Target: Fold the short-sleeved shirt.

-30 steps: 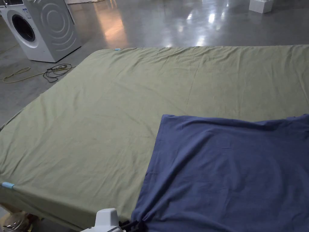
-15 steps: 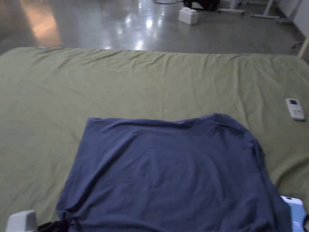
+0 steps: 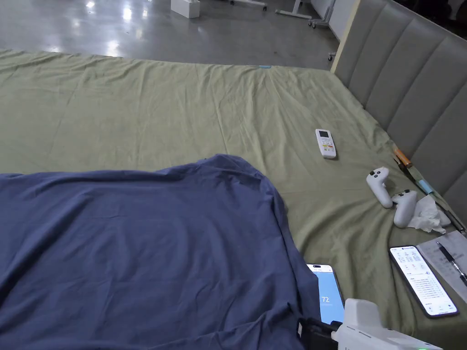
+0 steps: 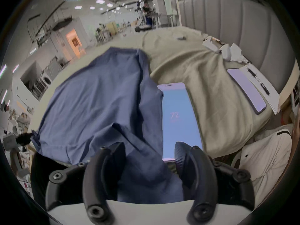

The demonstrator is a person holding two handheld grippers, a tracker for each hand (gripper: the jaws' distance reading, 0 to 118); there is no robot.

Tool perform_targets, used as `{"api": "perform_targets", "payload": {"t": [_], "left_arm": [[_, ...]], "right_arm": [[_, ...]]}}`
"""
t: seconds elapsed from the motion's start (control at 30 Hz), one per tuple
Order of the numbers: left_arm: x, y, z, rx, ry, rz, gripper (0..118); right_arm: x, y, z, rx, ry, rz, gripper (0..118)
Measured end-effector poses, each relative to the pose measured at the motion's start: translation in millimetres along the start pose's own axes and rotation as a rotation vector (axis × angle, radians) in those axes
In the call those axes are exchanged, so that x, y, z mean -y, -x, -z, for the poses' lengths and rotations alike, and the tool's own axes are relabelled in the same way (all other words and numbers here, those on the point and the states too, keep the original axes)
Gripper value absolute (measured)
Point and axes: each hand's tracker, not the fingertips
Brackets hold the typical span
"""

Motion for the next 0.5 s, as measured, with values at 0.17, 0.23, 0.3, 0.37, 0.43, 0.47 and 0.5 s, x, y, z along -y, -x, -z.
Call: {"api": "perform_targets", "payload": {"t": [0.17, 0.23, 0.3, 0.37, 0.43, 0.47, 0.5], "left_arm": [[-1, 3, 2, -0.001, 0.002, 0.005, 6], [-1, 5, 2, -0.004, 0.002, 0.004, 6], [-2, 5, -1, 0.007, -0.005, -0.006, 5], [-4, 5, -9, 0.02, -0.047, -0.001, 5], [-10, 4, -18, 0.025, -0.07, 0.002, 5], [-13, 4, -24, 0.025, -0.089, -0.004, 5], [-18, 4, -29, 0.035, -0.102, -0.011, 5]], "right_arm": [[-7, 18, 2, -0.019, 0.009, -0.107, 21], [-8, 26, 10, -0.011, 0.046, -0.153, 5], [-7, 22, 11, -0.021, 0.032, -0.144, 4], [-9, 18, 3, -0.031, -0.004, -0.1, 4], [-12, 13, -10, -0.043, -0.059, -0.052, 4], [-14, 11, -20, -0.053, -0.09, -0.032, 4], [-18, 10, -29, -0.069, -0.129, -0.016, 4]]}}
